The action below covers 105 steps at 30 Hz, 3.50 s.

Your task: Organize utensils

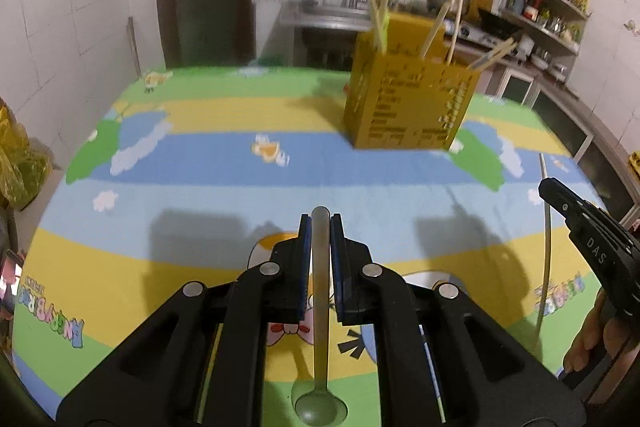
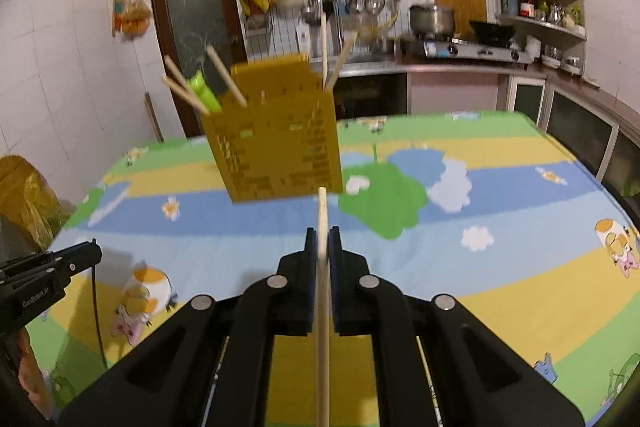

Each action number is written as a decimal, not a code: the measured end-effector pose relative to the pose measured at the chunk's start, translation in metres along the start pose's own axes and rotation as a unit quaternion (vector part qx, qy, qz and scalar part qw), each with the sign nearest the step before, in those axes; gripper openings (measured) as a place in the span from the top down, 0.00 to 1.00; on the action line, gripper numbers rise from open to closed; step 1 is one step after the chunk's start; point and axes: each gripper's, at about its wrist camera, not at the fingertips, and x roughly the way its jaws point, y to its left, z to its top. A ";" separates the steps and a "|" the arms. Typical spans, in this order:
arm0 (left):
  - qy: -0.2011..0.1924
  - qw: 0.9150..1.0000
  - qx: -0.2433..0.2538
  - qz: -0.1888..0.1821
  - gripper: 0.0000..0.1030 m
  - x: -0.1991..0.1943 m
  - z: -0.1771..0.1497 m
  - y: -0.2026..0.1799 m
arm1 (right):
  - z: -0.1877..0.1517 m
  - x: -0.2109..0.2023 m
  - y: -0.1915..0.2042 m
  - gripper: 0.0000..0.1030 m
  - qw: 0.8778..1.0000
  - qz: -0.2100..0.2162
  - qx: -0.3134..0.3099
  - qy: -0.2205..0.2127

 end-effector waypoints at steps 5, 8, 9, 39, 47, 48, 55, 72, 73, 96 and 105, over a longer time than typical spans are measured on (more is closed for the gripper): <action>-0.031 0.999 0.009 -0.014 0.92 -0.017 0.009 -0.006 | 0.013 -0.019 -0.005 0.94 0.999 0.001 0.004 -0.039; -0.045 0.999 0.015 -0.021 0.92 -0.025 0.014 -0.012 | 0.018 -0.027 -0.006 0.94 0.998 0.000 0.004 -0.055; -0.049 0.998 0.017 -0.022 0.92 -0.026 0.014 -0.013 | 0.021 -0.030 -0.007 0.94 0.998 0.000 0.004 -0.062; -0.247 0.967 -0.023 -0.049 0.93 -0.042 0.199 -0.050 | 0.195 -0.019 0.012 0.94 0.962 0.034 -0.014 -0.270; -0.277 0.961 -0.007 -0.018 0.93 0.022 0.221 -0.073 | 0.219 0.036 0.017 0.94 0.945 0.056 -0.008 -0.322; -0.274 0.962 -0.010 -0.022 0.93 0.030 0.221 -0.072 | 0.217 0.048 0.018 0.94 0.945 0.058 -0.010 -0.322; -0.240 0.970 -0.015 -0.025 0.93 0.081 0.211 -0.072 | 0.193 0.099 0.015 0.94 0.952 0.058 -0.022 -0.301; -0.226 0.974 -0.012 -0.004 0.25 0.004 0.173 -0.040 | 0.169 0.034 -0.014 0.26 0.975 -0.010 -0.054 -0.216; -0.228 0.973 -0.014 -0.002 0.22 -0.003 0.167 -0.036 | 0.163 0.022 -0.016 0.24 0.975 -0.017 -0.057 -0.215; -0.213 0.975 -0.020 0.062 0.05 -0.072 -0.070 -0.002 | -0.043 -0.077 -0.009 0.05 0.991 -0.008 -0.053 -0.124; -0.214 0.974 -0.005 0.074 0.05 -0.057 -0.085 -0.008 | -0.061 -0.071 -0.016 0.05 0.991 -0.016 -0.040 -0.129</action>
